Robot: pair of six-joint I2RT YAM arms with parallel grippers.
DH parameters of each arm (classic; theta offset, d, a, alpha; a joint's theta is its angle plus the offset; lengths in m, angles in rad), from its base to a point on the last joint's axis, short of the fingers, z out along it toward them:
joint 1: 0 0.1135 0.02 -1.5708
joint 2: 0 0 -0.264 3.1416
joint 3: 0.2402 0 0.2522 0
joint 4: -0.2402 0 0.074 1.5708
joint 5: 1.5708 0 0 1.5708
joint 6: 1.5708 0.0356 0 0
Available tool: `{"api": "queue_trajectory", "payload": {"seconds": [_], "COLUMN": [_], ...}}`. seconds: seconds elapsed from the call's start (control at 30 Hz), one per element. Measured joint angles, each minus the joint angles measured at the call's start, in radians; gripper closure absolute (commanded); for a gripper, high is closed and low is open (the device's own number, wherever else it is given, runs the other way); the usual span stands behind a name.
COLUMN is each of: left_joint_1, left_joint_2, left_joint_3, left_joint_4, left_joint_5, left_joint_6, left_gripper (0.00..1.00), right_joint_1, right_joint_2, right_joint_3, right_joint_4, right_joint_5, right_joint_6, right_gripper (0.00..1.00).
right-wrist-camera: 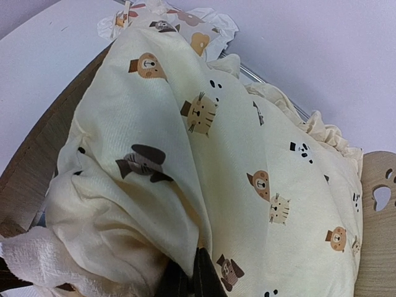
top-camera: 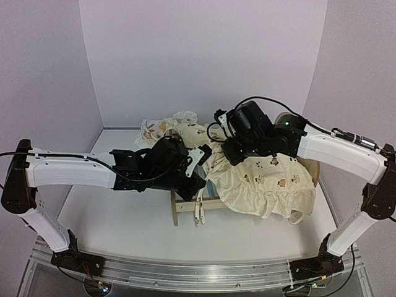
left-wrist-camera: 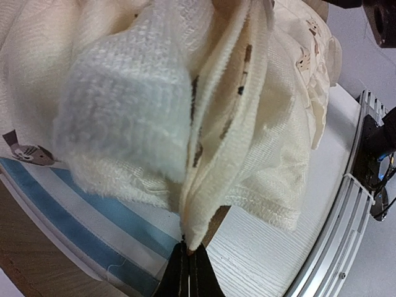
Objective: Set up the pet bed
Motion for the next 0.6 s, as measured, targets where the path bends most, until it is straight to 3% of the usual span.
{"api": "queue_trajectory", "payload": {"seconds": [0.47, 0.6], "left_joint_1": [-0.001, -0.001], "left_joint_2": [-0.010, -0.021], "left_joint_3": [0.079, 0.088], "left_joint_4": [-0.119, -0.141], "left_joint_5": [-0.090, -0.059], "left_joint_6": [-0.032, -0.033], "left_gripper": [1.00, 0.95], "right_joint_1": [0.000, -0.001], "right_joint_2": [0.000, 0.000], "right_joint_3": [0.000, 0.000], "right_joint_4": [0.000, 0.000], "right_joint_5": [-0.021, -0.028], "right_joint_6": [0.007, 0.012], "right_gripper": [0.95, 0.95]}}
